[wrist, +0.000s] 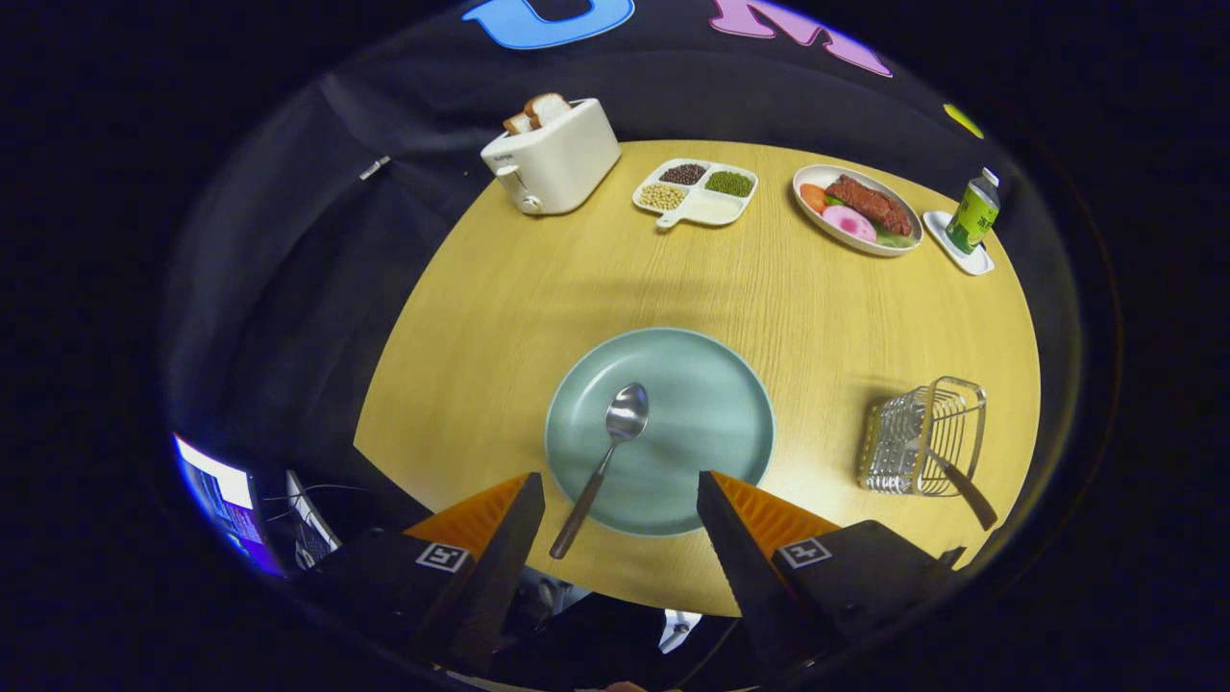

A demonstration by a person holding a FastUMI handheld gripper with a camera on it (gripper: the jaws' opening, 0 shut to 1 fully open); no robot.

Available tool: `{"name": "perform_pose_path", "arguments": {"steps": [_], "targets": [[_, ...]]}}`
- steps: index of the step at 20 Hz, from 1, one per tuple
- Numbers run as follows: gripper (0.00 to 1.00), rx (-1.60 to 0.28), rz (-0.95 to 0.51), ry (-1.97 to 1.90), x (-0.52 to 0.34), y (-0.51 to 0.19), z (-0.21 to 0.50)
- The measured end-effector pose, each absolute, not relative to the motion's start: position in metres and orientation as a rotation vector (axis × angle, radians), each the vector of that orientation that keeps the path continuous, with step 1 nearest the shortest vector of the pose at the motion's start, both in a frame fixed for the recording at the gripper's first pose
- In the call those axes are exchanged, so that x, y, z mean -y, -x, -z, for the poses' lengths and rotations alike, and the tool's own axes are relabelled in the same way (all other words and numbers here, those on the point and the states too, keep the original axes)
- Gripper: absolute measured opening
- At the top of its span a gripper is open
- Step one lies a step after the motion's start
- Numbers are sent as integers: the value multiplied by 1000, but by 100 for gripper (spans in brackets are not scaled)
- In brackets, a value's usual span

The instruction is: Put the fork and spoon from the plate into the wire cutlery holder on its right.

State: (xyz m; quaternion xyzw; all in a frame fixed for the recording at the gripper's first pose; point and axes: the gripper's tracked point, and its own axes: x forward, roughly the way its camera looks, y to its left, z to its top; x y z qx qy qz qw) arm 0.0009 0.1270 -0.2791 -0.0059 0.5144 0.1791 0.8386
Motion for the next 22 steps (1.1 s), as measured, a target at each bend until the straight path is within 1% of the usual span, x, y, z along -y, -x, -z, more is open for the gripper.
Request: {"name": "perform_pose_path", "arguments": {"steps": [4,9,14,18,19,20,21,22], "targets": [[100,-1179,-325,34,-134,-4,323],[100,-1279,-264,70,-133,-2,362],[100,-1309,-225,90,-123,-8,374],[97,-1333,-227,140,-114,-2,378],[90,-1340,-233,143,-113,1,380],[86,-1348,-237,142,-114,3,380],[74,-1359,-243,141,-115,5,381],[66,-1371,-247,142,-116,8,382]]}}
